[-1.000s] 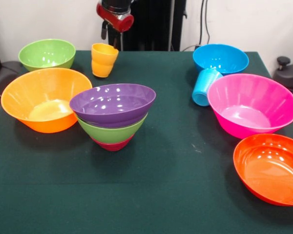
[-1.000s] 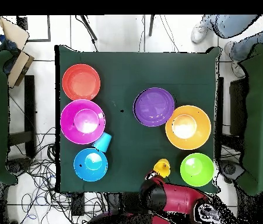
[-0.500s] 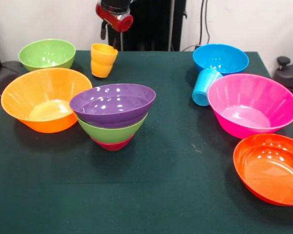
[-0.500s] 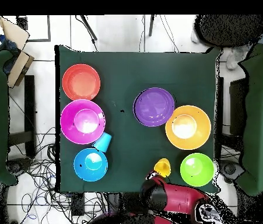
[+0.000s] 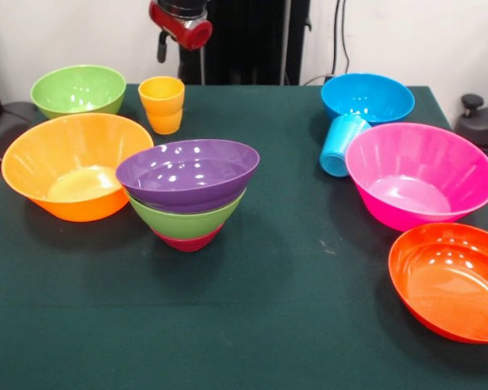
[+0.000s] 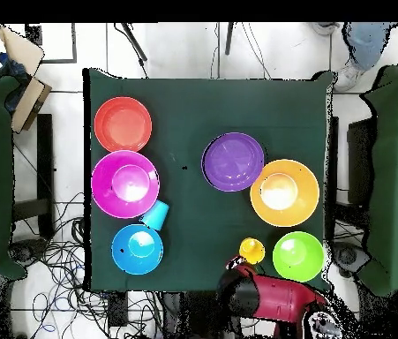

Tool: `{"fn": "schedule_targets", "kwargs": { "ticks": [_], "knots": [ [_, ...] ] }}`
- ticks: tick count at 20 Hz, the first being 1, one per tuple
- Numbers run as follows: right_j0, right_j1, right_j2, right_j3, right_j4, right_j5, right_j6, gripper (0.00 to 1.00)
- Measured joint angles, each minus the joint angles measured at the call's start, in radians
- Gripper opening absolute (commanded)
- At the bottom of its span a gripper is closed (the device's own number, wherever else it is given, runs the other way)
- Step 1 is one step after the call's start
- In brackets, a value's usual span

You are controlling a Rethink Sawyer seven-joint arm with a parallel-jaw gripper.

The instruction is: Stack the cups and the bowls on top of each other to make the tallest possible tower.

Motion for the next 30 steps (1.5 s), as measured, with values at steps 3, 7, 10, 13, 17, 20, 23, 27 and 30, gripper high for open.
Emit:
{"fn": "schedule_targets", "kwargs": {
  "ticks": [3,7,10,13,17,20,23,27,30],
  "knots": [
    [-0.004,-0.019,0.002,-0.007,0.000,0.037,0.000,1.00],
    [-0.002,-0.042,0.002,-0.019,-0.011,0.076,0.000,1.00],
    [-0.008,-0.056,0.013,-0.029,-0.039,0.078,0.000,1.00],
    [-0.040,-0.068,0.045,-0.030,-0.071,0.078,0.000,1.00],
    [-0.125,-0.090,0.125,-0.030,-0.121,0.078,0.000,1.00],
    [-0.196,-0.100,0.194,-0.030,-0.150,0.078,0.000,1.00],
    [-0.236,-0.101,0.247,-0.030,-0.170,0.078,0.000,1.00],
    [-0.262,-0.101,0.317,-0.030,-0.188,0.084,0.000,1.00],
    [-0.263,-0.100,0.357,-0.030,-0.193,0.091,0.000,1.00]
  ]
}}
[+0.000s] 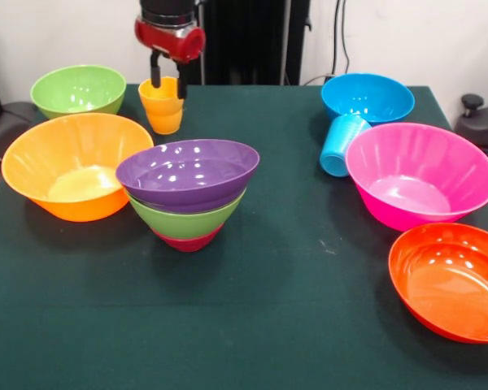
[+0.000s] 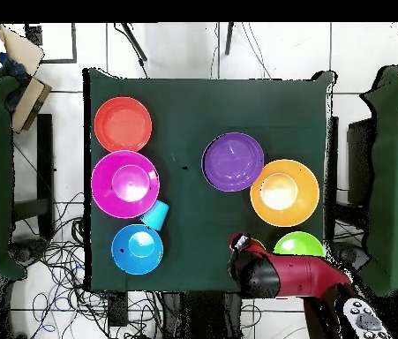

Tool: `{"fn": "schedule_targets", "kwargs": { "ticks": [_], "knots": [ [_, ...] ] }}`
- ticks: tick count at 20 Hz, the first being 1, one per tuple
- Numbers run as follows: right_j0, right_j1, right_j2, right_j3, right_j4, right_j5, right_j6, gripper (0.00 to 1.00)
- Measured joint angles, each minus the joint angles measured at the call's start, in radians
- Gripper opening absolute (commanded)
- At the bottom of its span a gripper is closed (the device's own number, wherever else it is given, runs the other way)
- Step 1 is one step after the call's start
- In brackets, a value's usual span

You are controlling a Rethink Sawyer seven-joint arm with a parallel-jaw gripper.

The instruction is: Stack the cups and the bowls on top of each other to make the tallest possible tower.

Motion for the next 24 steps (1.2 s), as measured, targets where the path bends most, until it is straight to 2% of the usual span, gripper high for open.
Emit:
{"fn": "schedule_targets", "kwargs": {
  "ticks": [8,12,15,16,17,24],
  "knots": [
    [0.008,0.000,0.039,0.000,-0.023,0.000,0.000,1.00],
    [0.031,0.008,0.024,-0.003,-0.082,0.000,0.000,1.00],
    [0.057,0.025,-0.006,-0.007,-0.160,0.000,0.000,1.00],
    [0.058,0.027,-0.008,-0.007,-0.168,0.000,0.000,1.00],
    [0.056,0.036,-0.016,-0.007,-0.208,0.000,0.000,1.00],
    [0.036,0.080,-0.045,-0.009,-0.305,-0.016,0.000,1.00]
  ]
}}
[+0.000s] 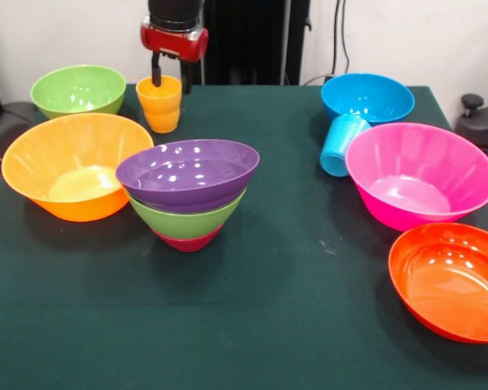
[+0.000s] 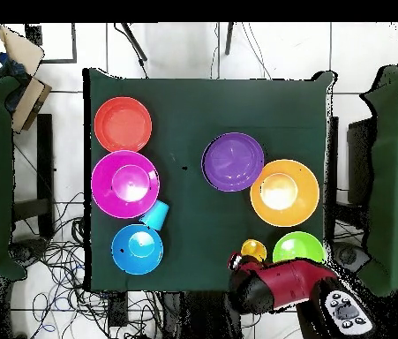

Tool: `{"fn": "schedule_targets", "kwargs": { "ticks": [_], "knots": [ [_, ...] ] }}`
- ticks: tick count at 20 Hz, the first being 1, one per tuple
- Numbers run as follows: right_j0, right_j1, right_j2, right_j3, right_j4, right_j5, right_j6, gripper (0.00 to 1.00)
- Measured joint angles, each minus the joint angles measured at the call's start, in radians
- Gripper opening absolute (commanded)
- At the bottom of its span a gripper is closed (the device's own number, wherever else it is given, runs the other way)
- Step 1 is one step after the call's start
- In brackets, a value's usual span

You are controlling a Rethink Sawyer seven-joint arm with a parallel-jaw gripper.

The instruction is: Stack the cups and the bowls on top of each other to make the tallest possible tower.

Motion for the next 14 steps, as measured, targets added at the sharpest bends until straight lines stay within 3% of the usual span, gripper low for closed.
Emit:
{"fn": "schedule_targets", "kwargs": {
  "ticks": [6,14],
  "knots": [
    [0.047,0.080,-0.081,-0.010,-0.062,-0.103,0.000,1.00],
    [0.143,0.203,-0.177,-0.032,-0.065,-0.283,0.000,1.00]
  ]
}}
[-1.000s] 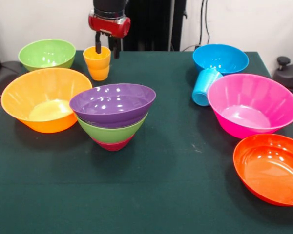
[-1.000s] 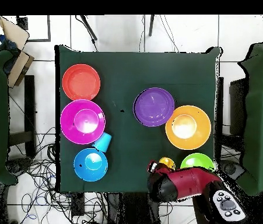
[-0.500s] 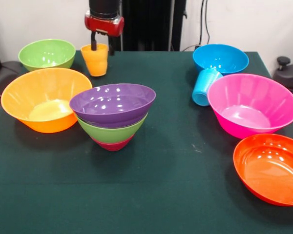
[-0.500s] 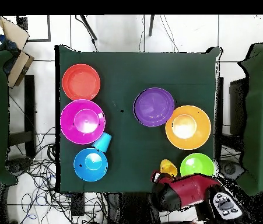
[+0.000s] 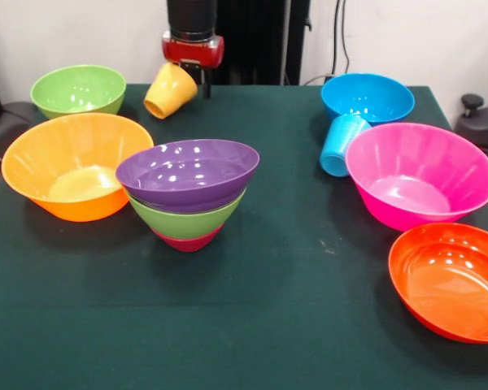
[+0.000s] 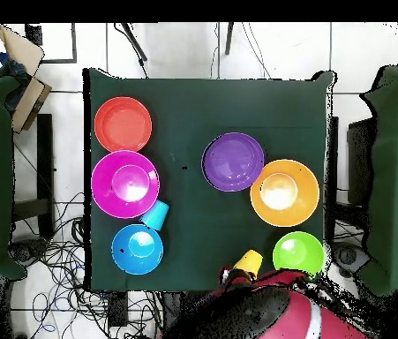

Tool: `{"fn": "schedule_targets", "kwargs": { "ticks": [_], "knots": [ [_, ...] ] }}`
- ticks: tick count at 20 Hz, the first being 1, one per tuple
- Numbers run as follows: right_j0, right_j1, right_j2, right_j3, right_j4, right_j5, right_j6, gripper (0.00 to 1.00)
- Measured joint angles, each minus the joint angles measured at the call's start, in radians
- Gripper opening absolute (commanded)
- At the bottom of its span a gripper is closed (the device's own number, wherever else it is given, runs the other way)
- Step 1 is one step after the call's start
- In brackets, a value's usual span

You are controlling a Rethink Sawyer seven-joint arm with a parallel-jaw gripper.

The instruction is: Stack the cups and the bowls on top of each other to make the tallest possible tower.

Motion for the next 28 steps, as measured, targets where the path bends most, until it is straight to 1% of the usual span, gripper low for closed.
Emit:
{"fn": "schedule_targets", "kwargs": {
  "ticks": [2,5,12,14,16,17,20,22,24,28],
  "knots": [
    [0.014,0.025,-0.012,-0.001,0.000,-0.031,0.000,1.00],
    [0.014,0.032,-0.014,-0.001,0.000,-0.033,0.000,1.00],
    [0.029,0.020,-0.054,-0.003,0.001,-0.021,0.000,1.00],
    [0.043,0.015,-0.077,-0.007,0.000,-0.014,0.000,1.00],
    [0.067,0.013,-0.107,-0.013,0.002,-0.011,0.000,1.00],
    [0.110,0.014,-0.155,-0.022,0.009,-0.011,0.000,1.00],
    [0.153,0.013,-0.198,-0.029,0.019,-0.011,0.000,1.00],
    [0.209,0.015,-0.258,-0.041,0.042,-0.012,0.000,1.00],
    [0.242,0.023,-0.299,-0.051,0.064,-0.014,0.000,1.00],
    [0.279,0.046,-0.356,-0.068,0.105,-0.033,0.000,1.00]
  ]
}}
